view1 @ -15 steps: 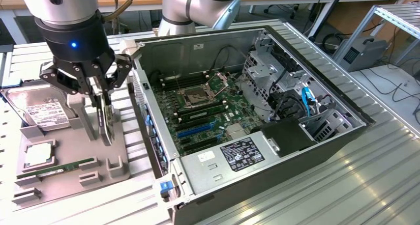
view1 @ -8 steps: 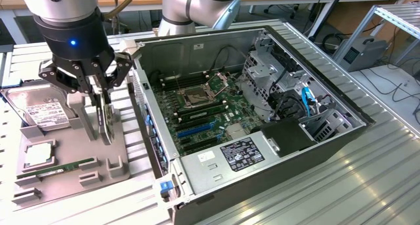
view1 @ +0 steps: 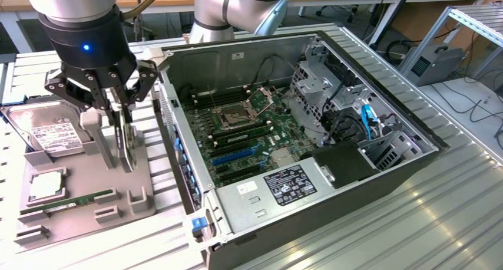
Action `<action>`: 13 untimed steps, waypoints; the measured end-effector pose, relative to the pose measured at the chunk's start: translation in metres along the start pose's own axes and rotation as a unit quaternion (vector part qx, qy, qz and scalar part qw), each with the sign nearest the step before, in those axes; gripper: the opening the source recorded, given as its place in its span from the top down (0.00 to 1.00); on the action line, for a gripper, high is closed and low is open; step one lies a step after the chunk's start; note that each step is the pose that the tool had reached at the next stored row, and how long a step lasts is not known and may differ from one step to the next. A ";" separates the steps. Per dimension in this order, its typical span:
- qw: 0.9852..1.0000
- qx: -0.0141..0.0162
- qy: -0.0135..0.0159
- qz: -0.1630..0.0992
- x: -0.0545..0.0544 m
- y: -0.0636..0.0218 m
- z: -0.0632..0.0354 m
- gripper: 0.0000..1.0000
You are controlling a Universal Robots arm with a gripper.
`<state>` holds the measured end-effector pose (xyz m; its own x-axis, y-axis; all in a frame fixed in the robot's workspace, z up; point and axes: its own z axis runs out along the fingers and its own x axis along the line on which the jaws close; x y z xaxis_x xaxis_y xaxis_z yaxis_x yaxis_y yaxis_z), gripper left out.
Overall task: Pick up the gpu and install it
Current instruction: 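Pick up the gpu and move the gpu toward the slot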
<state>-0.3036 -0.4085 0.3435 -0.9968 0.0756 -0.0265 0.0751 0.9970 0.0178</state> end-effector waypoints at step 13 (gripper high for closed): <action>1.000 0.000 0.000 0.000 0.000 0.0001 -0.0069 0.73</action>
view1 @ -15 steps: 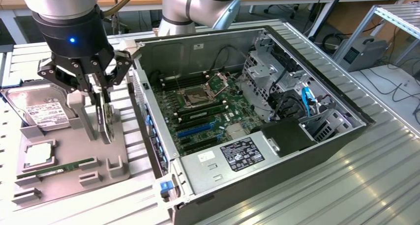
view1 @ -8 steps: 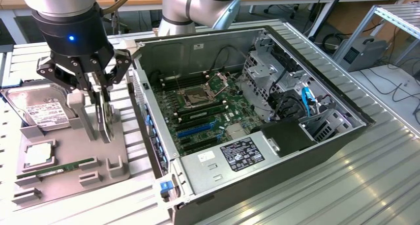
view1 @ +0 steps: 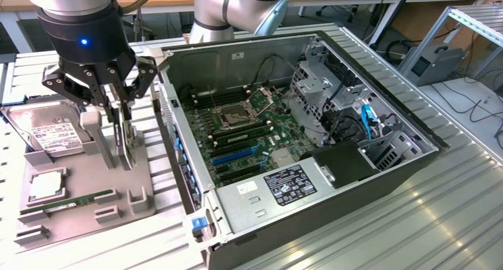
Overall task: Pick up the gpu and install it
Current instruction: 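Pick up the gpu and move the gpu toward the slot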
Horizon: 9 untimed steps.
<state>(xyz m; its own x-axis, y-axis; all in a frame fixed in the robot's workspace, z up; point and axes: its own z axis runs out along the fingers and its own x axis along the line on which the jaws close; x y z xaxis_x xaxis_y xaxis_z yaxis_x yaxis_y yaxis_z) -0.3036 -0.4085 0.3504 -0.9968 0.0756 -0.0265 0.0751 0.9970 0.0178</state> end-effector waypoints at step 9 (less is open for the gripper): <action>1.000 0.000 0.000 0.000 0.000 0.0001 -0.0051 0.73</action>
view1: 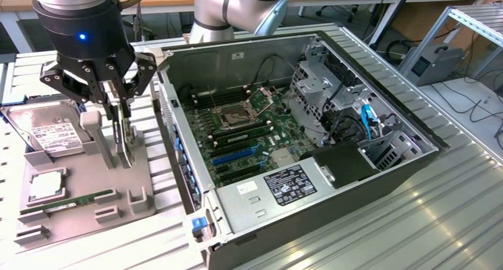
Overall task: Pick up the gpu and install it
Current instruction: 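Pick up the gpu and move the gpu toward the slot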
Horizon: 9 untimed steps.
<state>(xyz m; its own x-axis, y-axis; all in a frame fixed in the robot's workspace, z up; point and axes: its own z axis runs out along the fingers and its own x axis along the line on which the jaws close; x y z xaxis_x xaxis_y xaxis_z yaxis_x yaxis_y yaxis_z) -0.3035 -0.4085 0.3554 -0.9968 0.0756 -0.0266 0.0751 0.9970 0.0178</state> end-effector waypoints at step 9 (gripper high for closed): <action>1.000 0.000 0.000 0.000 0.000 0.0001 -0.0060 0.73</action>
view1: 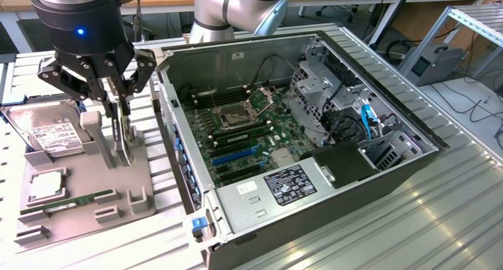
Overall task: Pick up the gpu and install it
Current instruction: 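Pick up the gpu and move the gpu toward the slot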
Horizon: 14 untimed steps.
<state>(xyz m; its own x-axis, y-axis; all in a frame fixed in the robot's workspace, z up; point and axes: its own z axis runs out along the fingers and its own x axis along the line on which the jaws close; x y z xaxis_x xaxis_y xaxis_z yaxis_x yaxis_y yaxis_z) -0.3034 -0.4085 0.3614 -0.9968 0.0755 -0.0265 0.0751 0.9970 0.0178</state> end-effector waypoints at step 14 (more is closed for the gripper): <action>1.000 0.000 0.000 0.000 0.000 0.0002 -0.0082 0.73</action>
<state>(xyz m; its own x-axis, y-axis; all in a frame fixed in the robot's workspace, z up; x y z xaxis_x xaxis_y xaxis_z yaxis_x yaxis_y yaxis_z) -0.3033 -0.4085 0.3696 -0.9968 0.0756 -0.0265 0.0751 0.9970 0.0178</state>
